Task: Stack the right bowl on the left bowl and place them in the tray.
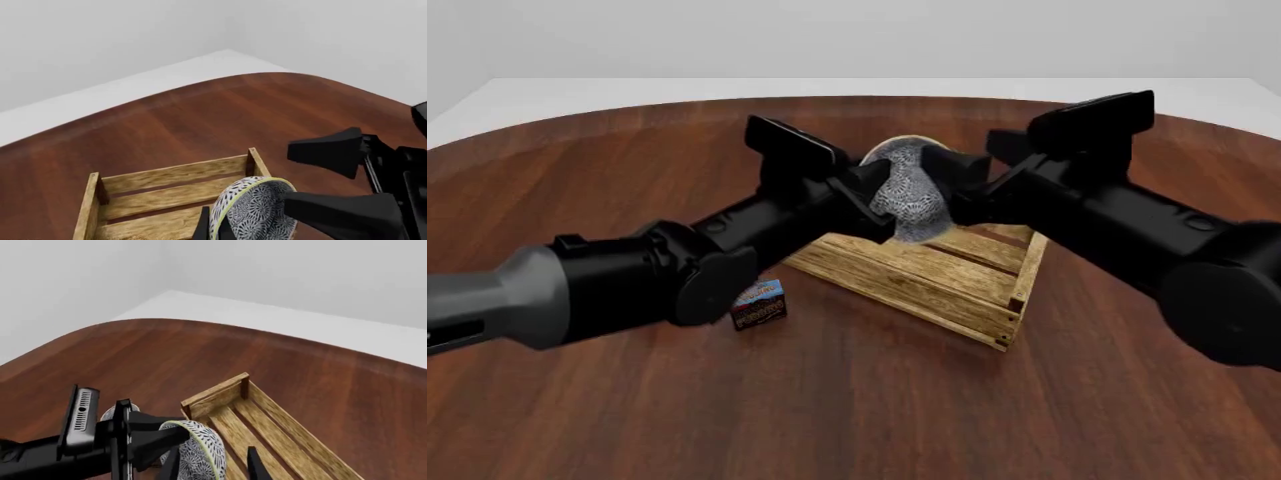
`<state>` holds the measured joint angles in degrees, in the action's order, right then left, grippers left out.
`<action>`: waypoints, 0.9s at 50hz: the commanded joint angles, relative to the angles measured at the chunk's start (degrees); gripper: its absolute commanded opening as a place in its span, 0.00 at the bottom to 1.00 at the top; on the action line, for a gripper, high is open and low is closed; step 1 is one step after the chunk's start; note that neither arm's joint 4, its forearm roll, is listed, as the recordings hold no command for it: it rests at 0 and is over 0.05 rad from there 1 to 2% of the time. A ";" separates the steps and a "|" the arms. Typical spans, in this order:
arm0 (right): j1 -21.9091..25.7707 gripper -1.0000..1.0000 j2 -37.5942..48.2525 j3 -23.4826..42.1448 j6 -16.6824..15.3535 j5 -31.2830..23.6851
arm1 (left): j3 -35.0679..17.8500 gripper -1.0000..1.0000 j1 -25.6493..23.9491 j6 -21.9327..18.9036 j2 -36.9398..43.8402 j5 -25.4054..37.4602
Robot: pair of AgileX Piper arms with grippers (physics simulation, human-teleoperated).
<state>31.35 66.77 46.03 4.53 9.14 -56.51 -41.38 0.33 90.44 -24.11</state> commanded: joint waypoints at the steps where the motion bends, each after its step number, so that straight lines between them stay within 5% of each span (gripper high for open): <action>1: 1.06 1.00 -2.55 -0.30 0.07 -0.92 | -0.92 0.00 2.46 -1.16 0.32 0.45; 27: 2.47 1.00 -6.37 -0.56 -2.60 -0.98 | 3.94 0.00 15.99 -5.32 -12.12 6.42; 45: 1.73 1.00 -6.37 -0.54 -1.51 -0.58 | 4.37 0.00 19.36 -6.12 -18.15 13.35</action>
<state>33.35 60.80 45.59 2.65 8.46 -52.69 -23.85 -5.31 76.22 -13.87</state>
